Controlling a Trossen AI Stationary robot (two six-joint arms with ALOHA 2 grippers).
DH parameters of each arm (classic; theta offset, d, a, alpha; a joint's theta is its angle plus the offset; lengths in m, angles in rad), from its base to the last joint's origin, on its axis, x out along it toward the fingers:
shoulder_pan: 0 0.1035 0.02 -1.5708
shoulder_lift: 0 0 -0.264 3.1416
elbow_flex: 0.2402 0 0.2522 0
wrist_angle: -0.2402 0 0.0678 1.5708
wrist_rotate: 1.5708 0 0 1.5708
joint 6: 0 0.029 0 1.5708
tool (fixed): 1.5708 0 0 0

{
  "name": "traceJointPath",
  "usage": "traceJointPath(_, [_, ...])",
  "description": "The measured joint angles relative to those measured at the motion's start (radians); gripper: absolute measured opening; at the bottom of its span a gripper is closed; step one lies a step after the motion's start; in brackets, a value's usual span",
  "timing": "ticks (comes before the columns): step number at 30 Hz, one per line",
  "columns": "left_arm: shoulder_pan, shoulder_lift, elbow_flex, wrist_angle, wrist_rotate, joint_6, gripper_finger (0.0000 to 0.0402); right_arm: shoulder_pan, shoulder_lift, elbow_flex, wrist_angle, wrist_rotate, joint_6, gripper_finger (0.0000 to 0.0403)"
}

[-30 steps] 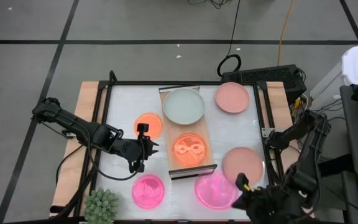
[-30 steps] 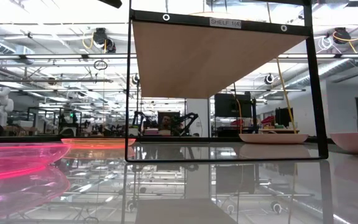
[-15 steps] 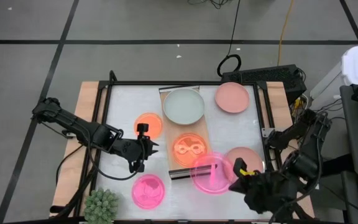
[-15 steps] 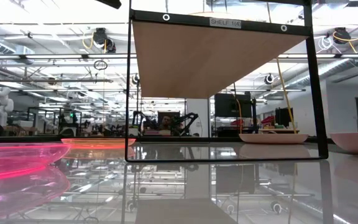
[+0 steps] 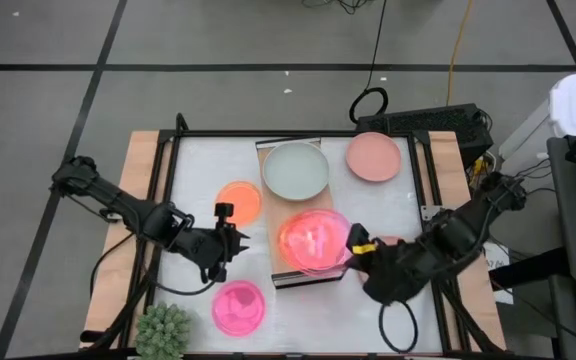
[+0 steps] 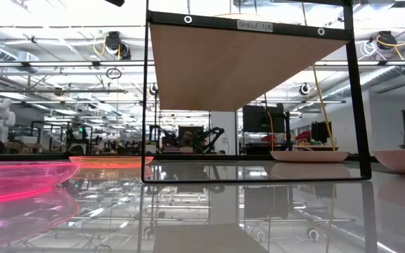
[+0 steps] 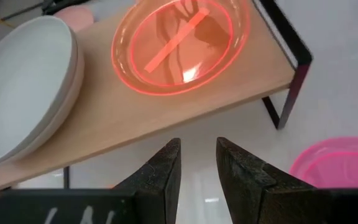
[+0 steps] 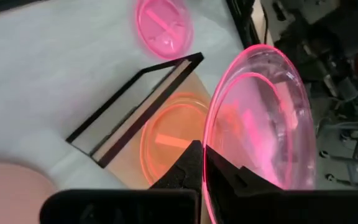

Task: Place and stack plates onto a shelf
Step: Stack the right pink plate on the orange plate on the shelf

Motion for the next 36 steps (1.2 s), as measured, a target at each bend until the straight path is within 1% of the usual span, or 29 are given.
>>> traceJointPath(2, [-0.02, 0.0, 0.0, -0.007, -0.017, 0.0, 0.0108, -0.031, 0.0, 0.0, 0.0, -0.029, -0.028, 0.0])
traceJointPath(8, [-0.059, 0.0, -0.018, 0.005, -0.046, 0.004, 0.0108, -0.09, 0.0, -0.031, 0.034, -0.036, -0.104, 0.0])
traceJointPath(12, [-0.07, -0.001, -0.088, 0.056, -0.049, -0.006, 0.0108, -0.122, 0.0, -0.07, 0.058, -0.112, -0.129, 0.0])
traceJointPath(18, [-0.074, -0.032, -0.227, 0.202, -0.049, -0.015, 0.0108, -0.146, 0.0, -0.142, 0.104, -0.121, -0.127, 0.0])
traceJointPath(22, [-0.073, -0.059, -0.279, 0.248, -0.061, -0.031, 0.0108, -0.159, -0.001, -0.196, 0.158, -0.147, -0.131, 0.0])
traceJointPath(26, [-0.073, -0.076, -0.299, 0.248, -0.065, -0.049, 0.0108, -0.163, 0.0, -0.242, 0.2, -0.147, -0.156, 0.0])
traceJointPath(29, [-0.073, -0.079, -0.301, 0.248, -0.066, -0.061, 0.0108, -0.169, 0.0, -0.278, 0.233, -0.172, -0.171, 0.0])
traceJointPath(36, [-0.073, -0.079, -0.302, 0.263, -0.067, -0.053, 0.0108, -0.194, -0.001, -0.344, 0.271, -0.17, -0.184, 0.0])
